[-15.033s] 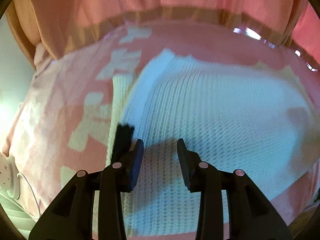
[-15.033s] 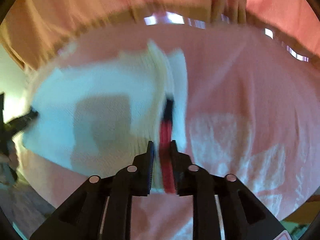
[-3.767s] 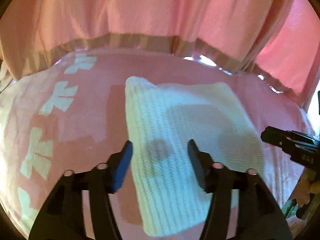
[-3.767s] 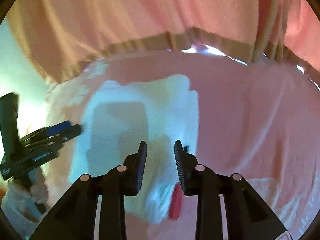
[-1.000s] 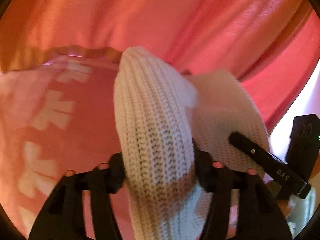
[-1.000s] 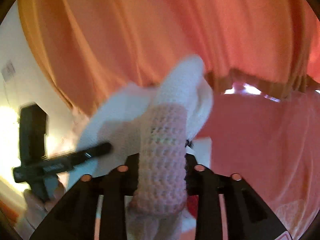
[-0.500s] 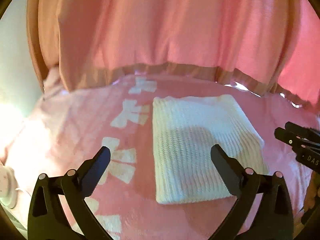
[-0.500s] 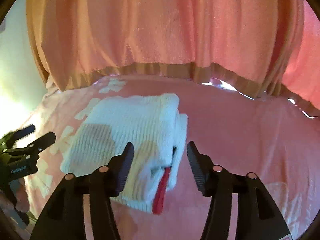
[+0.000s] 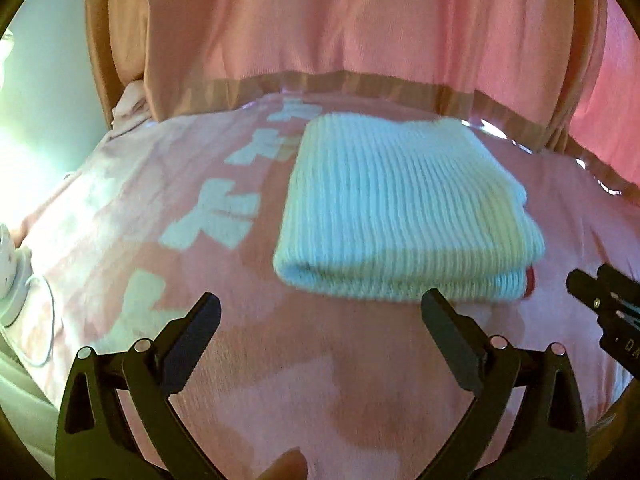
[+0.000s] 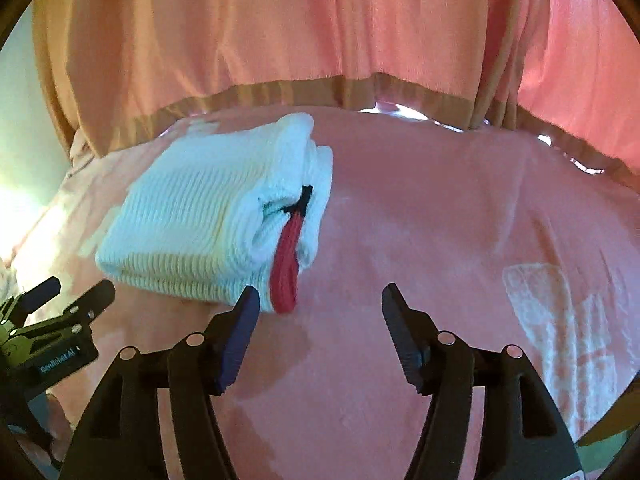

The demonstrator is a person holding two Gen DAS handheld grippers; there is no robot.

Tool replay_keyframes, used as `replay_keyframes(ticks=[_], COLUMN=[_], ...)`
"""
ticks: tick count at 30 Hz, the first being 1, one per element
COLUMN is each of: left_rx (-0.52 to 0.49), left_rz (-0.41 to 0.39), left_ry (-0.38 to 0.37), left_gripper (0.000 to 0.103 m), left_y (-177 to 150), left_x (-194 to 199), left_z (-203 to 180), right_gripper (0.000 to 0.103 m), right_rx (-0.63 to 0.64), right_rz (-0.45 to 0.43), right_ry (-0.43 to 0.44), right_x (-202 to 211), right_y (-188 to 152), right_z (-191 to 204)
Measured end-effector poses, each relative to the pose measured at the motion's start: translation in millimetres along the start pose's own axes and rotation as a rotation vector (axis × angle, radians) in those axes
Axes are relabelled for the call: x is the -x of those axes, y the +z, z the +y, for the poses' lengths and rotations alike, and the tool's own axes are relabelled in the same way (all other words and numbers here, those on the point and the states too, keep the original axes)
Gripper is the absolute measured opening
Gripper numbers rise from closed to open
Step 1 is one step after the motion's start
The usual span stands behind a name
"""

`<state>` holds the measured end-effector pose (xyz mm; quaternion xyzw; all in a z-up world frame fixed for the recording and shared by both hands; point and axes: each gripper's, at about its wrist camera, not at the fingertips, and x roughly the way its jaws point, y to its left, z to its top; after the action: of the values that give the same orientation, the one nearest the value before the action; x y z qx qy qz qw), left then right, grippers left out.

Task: Fold small clothes

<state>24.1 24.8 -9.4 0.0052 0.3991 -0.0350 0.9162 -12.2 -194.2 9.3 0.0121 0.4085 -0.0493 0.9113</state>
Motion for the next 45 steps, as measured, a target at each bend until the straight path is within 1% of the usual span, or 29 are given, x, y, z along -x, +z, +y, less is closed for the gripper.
replay_keyframes(ticks=[2, 5, 11, 18, 22, 31, 36, 45], left_rx=[-0.025, -0.062, -0.074, -0.106, -0.11, -0.085, -0.1, -0.111], left_rz=[-0.005, -0.035, -0.04, -0.065, -0.081, -0.065, -0.079, -0.069], left_ry=[0.009, 0.028, 0.026, 0.031, 0.038, 0.046, 0.044, 0.033], left_gripper=[0.098, 0.098, 0.098, 0.098, 0.098, 0.098, 0.098, 0.098], left_y=[-7.5, -12.9, -17.6, -22.3, -23.3, -22.3, -23.4, -25.4], left_x=[3.6, 11.2, 14.8, 18.0, 20.3, 17.0, 20.7, 20.4], left_z=[-5.1, -10.2, -11.4, -18.7, -20.9, -18.3, -21.0, -25.2], right_gripper=[0.065, 0.066, 0.066, 0.067, 0.067, 0.067, 0.067, 0.067], right_rx=[0.018, 0.028, 0.059, 0.072, 0.057, 0.047, 0.043, 0.044], right_rz=[-0.009, -0.008, -0.019, -0.032, -0.016, -0.007, -0.009, -0.002], right_ry=[-0.002, -0.007, -0.031, -0.046, -0.035, -0.023, -0.026, -0.023], right_x=[5.1, 8.7, 13.6, 14.8, 11.9, 8.3, 8.8, 7.2], right_y=[-6.8, -14.5, -26.2, -30.1, -30.1, -28.9, -30.1, -32.8], right_z=[2.2, 2.8, 9.1, 11.9, 10.4, 7.3, 9.7, 13.0])
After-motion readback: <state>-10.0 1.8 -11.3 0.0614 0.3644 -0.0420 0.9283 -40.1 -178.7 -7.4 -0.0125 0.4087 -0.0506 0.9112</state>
